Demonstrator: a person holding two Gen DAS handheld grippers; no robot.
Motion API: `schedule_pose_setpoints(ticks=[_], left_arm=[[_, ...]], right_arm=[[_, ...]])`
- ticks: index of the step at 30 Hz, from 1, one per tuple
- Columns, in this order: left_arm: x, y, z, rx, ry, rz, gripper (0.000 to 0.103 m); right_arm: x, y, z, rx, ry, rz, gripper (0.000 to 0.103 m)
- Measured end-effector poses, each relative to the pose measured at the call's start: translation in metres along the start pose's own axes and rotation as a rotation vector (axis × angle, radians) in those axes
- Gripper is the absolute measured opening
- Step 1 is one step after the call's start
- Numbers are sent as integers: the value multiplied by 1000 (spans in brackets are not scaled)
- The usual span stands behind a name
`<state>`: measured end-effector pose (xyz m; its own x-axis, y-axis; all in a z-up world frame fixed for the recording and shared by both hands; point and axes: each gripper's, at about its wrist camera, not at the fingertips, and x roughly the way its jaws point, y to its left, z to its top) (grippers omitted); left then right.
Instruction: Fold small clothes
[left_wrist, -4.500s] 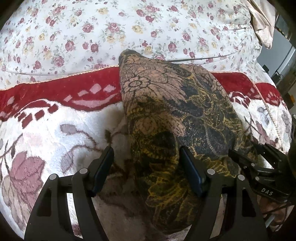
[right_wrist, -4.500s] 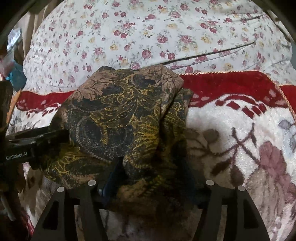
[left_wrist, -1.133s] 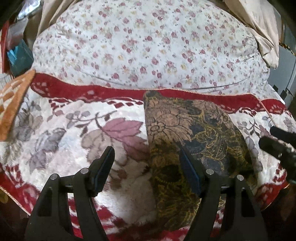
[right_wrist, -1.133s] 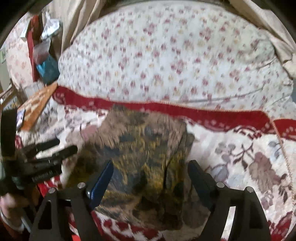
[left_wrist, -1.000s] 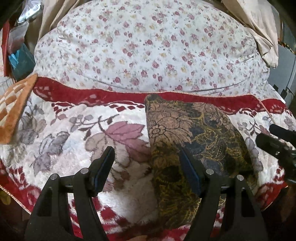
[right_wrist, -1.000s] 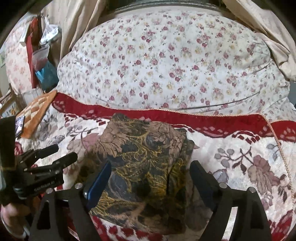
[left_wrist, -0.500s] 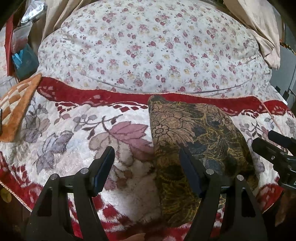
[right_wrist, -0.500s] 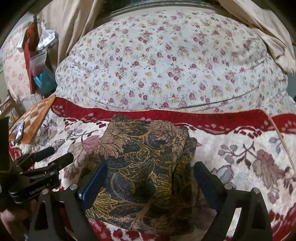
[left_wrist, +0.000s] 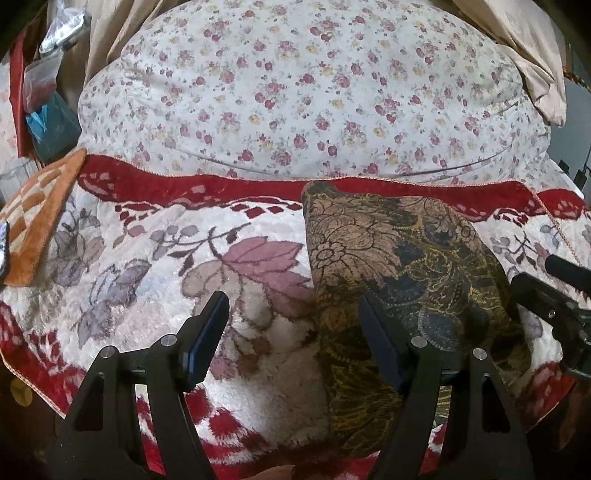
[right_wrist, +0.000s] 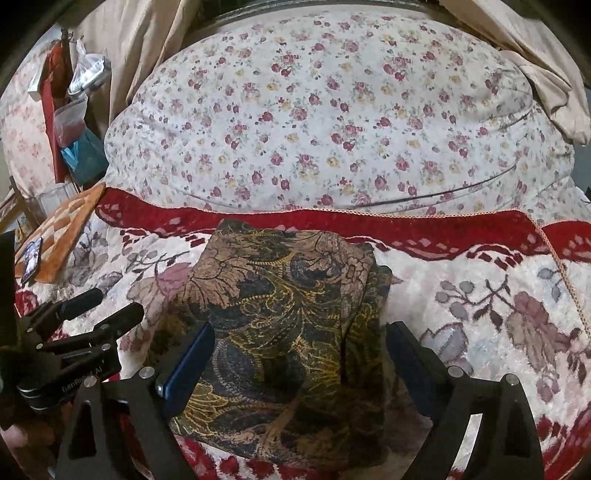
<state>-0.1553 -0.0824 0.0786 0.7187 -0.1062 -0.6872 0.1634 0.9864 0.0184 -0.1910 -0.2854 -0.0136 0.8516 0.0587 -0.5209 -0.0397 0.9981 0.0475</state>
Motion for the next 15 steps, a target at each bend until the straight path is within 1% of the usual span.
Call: schedule_pose_setpoints(ticks=[3,10,12,15], left_arm=[[1,3,0,-15,3,-5,73],[1,-1,-1,47,-8,90,73],[1,-2,-2,54,-6,90,73],[1,0,-2,38,-4,61,73]], right_arm=[[2,-1,-2,1,10,2,93],[9,0,-5,-4,34,3,93],[9,0,-5,-1,34,4,93],[9,1,-5,6,37,13,93]])
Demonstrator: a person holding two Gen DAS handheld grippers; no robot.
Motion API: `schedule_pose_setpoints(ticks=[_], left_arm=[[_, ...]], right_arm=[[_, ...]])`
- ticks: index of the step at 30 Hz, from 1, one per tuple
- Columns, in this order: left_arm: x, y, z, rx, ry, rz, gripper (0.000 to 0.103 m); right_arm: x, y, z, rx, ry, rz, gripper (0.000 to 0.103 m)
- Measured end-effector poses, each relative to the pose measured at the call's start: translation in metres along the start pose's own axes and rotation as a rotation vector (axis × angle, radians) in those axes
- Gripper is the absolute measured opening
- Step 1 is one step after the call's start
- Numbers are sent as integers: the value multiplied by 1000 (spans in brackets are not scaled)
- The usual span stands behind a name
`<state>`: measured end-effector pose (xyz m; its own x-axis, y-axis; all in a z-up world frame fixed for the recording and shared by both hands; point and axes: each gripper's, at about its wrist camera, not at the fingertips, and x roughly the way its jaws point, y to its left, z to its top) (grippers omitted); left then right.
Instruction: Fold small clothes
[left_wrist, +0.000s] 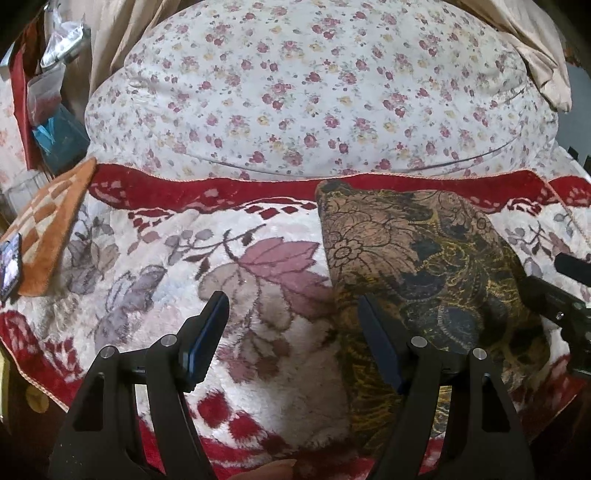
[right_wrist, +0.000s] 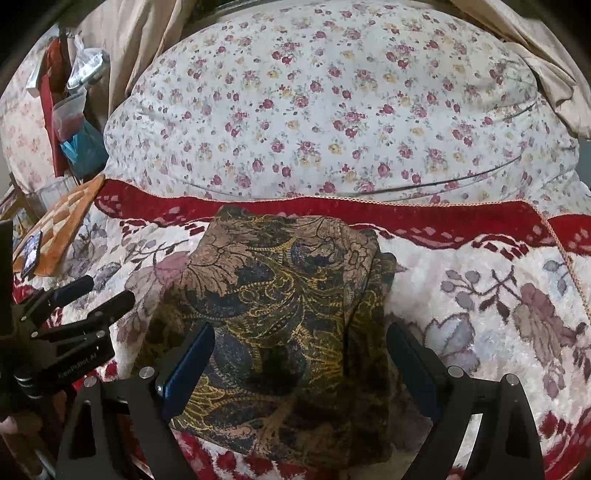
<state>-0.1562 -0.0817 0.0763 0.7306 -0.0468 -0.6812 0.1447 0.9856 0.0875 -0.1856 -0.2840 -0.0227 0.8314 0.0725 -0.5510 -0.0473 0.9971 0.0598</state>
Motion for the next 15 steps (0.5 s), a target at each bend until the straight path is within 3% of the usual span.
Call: schedule_pose_setpoints(ticks=[15], left_arm=[[4,-6,5,8,6,-25,73]], right_arm=[[8,1,5,-1,13,2,93]])
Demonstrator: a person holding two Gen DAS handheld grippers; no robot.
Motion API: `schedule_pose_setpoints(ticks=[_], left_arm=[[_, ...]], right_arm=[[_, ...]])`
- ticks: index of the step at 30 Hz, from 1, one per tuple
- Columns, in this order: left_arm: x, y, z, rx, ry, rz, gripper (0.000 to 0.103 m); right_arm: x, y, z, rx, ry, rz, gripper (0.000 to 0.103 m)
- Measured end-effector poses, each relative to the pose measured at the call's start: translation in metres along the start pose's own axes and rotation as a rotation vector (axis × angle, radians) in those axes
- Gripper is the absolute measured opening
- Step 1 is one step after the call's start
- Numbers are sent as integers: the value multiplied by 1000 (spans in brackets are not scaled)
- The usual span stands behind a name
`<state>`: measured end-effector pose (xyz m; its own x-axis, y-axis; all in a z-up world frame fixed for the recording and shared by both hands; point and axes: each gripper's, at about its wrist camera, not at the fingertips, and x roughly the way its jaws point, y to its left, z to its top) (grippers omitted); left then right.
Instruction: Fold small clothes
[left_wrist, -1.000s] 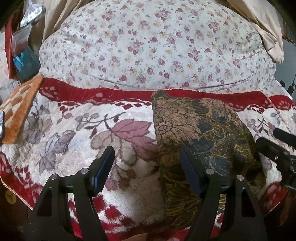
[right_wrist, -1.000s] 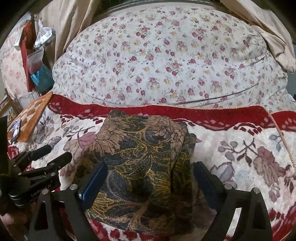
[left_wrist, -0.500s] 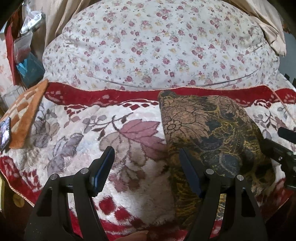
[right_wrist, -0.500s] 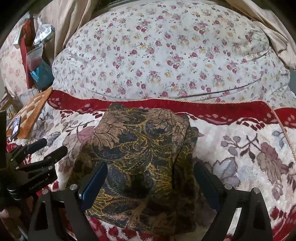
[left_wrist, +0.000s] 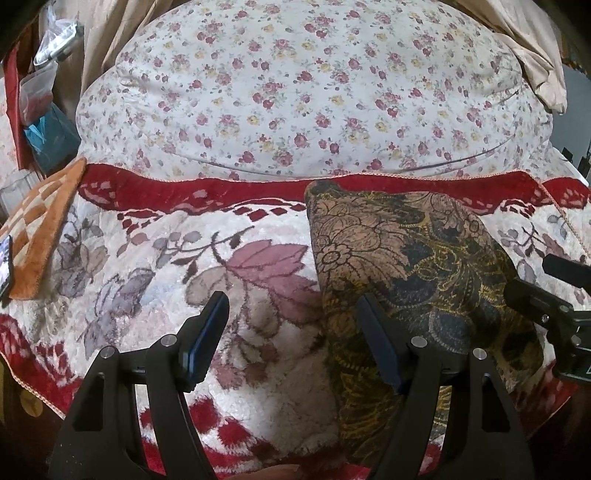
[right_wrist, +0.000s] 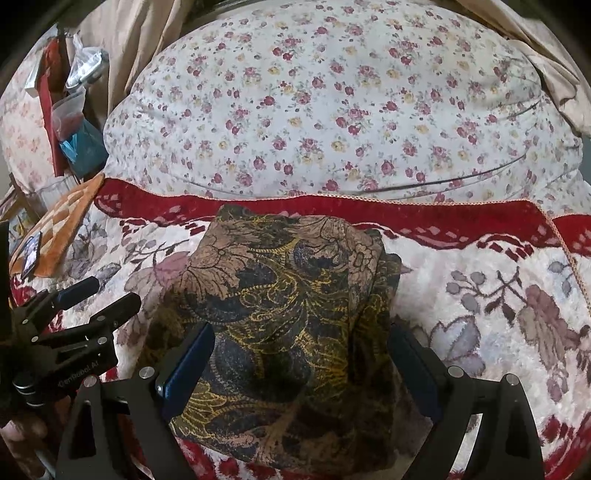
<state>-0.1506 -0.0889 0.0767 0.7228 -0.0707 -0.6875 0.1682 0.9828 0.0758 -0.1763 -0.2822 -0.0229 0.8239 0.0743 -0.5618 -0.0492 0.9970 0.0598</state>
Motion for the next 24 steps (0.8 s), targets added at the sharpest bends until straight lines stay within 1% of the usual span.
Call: schedule_pose_setpoints(ticks=[12,19,22,24], left_arm=[[4,0,2,-3,5,-6,73],[10,2,-1,-27,9,-23,73],[10,5,-3,-35,8,-45,73],[14,10,-2,-49,24,-65,73]], right_arm=[[6,0,2,-3,15,-1,93],[11,4,1,-8,32,4,93],[14,6,0,-11,40,7,93],[17,4,-1,-10,45,12,93]])
